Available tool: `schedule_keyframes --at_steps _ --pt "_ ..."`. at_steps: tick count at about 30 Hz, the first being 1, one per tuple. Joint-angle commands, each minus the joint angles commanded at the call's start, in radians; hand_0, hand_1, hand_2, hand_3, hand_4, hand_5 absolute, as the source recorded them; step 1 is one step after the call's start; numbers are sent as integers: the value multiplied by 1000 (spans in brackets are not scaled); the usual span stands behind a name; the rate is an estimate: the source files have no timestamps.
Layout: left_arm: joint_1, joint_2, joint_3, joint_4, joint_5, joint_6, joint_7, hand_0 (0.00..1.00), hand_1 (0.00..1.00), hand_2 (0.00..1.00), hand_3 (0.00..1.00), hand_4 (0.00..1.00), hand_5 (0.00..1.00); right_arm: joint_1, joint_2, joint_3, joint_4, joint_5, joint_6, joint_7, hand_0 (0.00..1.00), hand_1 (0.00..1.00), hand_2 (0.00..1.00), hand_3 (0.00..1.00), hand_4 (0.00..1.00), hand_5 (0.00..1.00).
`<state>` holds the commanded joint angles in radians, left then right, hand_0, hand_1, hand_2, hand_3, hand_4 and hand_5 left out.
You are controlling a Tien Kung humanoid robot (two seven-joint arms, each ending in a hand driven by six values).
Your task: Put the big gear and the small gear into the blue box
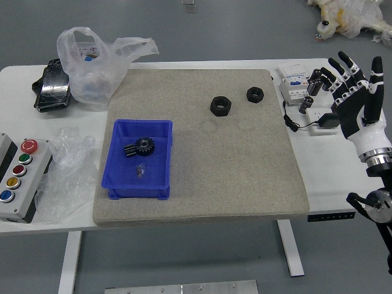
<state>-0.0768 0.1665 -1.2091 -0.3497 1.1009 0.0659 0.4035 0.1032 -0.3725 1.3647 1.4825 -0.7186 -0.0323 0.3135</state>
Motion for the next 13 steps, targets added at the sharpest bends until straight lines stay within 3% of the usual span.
schedule_keyframes --at_steps 13 --pt "11 -1 -13 -3 12 -3 5 690 617 599 682 640 471 5 3 -28 -6 29 4 -1 887 842 876 885 998 998"
